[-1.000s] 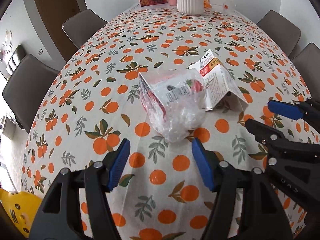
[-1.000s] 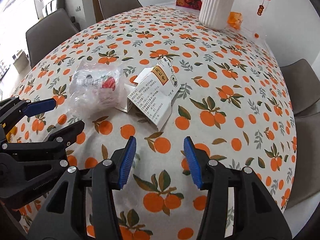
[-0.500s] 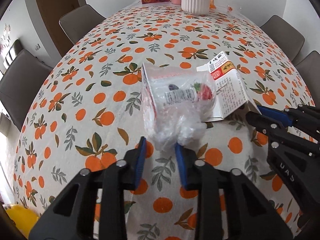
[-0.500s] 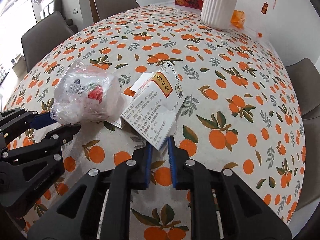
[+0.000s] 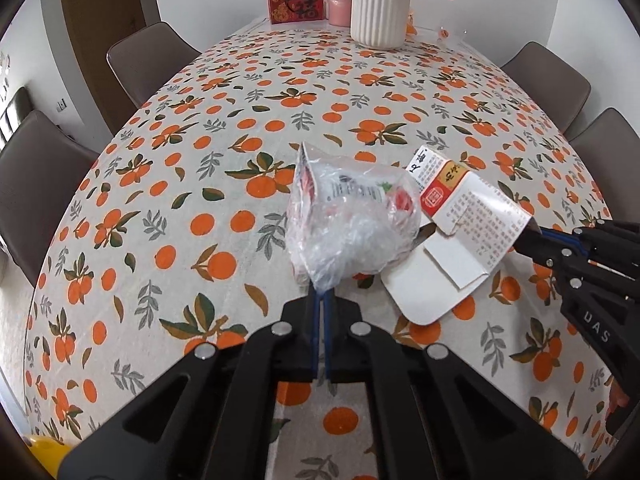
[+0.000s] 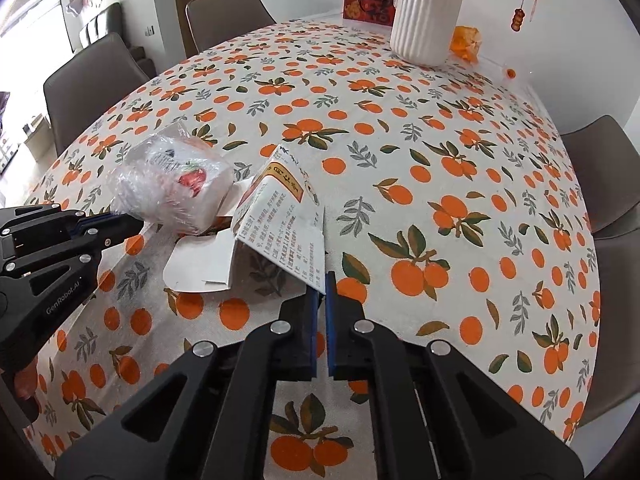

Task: Collect trash
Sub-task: 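Carry the clear plastic bag and white carton off the table over the grey bin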

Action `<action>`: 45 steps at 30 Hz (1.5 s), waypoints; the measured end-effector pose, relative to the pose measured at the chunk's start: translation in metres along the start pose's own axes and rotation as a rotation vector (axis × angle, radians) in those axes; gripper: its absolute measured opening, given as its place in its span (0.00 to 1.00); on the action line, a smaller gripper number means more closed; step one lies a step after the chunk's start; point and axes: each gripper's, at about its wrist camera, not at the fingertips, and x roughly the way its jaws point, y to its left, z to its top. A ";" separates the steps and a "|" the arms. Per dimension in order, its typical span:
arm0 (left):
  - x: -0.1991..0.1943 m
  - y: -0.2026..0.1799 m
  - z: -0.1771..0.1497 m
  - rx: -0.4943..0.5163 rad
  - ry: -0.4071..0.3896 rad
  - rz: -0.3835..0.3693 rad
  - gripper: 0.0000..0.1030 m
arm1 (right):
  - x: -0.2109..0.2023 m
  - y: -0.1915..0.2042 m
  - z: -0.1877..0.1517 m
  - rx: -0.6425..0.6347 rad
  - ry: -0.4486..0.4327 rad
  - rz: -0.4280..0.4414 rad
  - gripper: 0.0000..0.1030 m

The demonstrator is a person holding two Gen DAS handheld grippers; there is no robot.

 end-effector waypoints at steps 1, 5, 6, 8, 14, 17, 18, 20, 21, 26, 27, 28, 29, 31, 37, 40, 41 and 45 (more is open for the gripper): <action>-0.001 0.000 0.000 0.001 -0.001 -0.003 0.02 | -0.002 -0.001 -0.001 0.002 -0.001 -0.001 0.02; -0.005 -0.001 -0.002 0.008 0.000 -0.016 0.01 | -0.009 -0.002 -0.003 0.007 -0.005 0.003 0.02; -0.006 -0.002 -0.003 0.007 0.002 -0.020 0.01 | -0.011 -0.003 -0.004 0.008 -0.007 0.004 0.02; -0.010 -0.003 -0.007 0.010 0.004 -0.025 0.01 | -0.017 -0.003 -0.006 0.011 -0.009 0.008 0.02; -0.026 -0.006 -0.020 0.015 -0.001 -0.036 0.01 | -0.032 -0.004 -0.016 0.014 -0.015 0.017 0.01; -0.037 -0.005 -0.027 0.009 -0.004 -0.038 0.01 | -0.042 -0.005 -0.021 0.017 -0.022 0.021 0.01; -0.040 -0.005 -0.028 0.009 -0.006 -0.039 0.01 | -0.044 -0.005 -0.022 0.018 -0.024 0.021 0.00; -0.048 -0.006 -0.032 0.012 -0.011 -0.041 0.01 | -0.051 -0.006 -0.025 0.019 -0.027 0.024 0.00; -0.052 -0.007 -0.033 0.015 -0.014 -0.043 0.01 | -0.055 -0.006 -0.027 0.021 -0.029 0.025 0.00; -0.070 -0.013 -0.039 0.033 -0.033 -0.052 0.01 | -0.071 -0.008 -0.037 0.030 -0.041 0.030 0.00; -0.073 -0.014 -0.039 0.034 -0.036 -0.056 0.01 | -0.075 -0.009 -0.039 0.033 -0.045 0.030 0.00; -0.077 -0.016 -0.040 0.039 -0.041 -0.060 0.01 | -0.078 -0.009 -0.041 0.035 -0.048 0.031 0.00; -0.081 -0.018 -0.040 0.042 -0.046 -0.063 0.01 | -0.083 -0.010 -0.043 0.036 -0.053 0.032 0.00; -0.088 -0.022 -0.040 0.047 -0.055 -0.073 0.01 | -0.093 -0.012 -0.046 0.039 -0.065 0.035 0.00; -0.110 -0.043 -0.037 0.086 -0.088 -0.108 0.01 | -0.121 -0.024 -0.058 0.065 -0.095 0.020 0.00; -0.118 -0.063 -0.036 0.127 -0.102 -0.136 0.01 | -0.136 -0.037 -0.069 0.095 -0.106 -0.001 0.00; -0.121 -0.073 -0.036 0.146 -0.107 -0.149 0.01 | -0.144 -0.045 -0.077 0.113 -0.109 -0.014 0.00; -0.129 -0.113 -0.039 0.214 -0.116 -0.204 0.01 | -0.172 -0.075 -0.109 0.186 -0.118 -0.072 0.00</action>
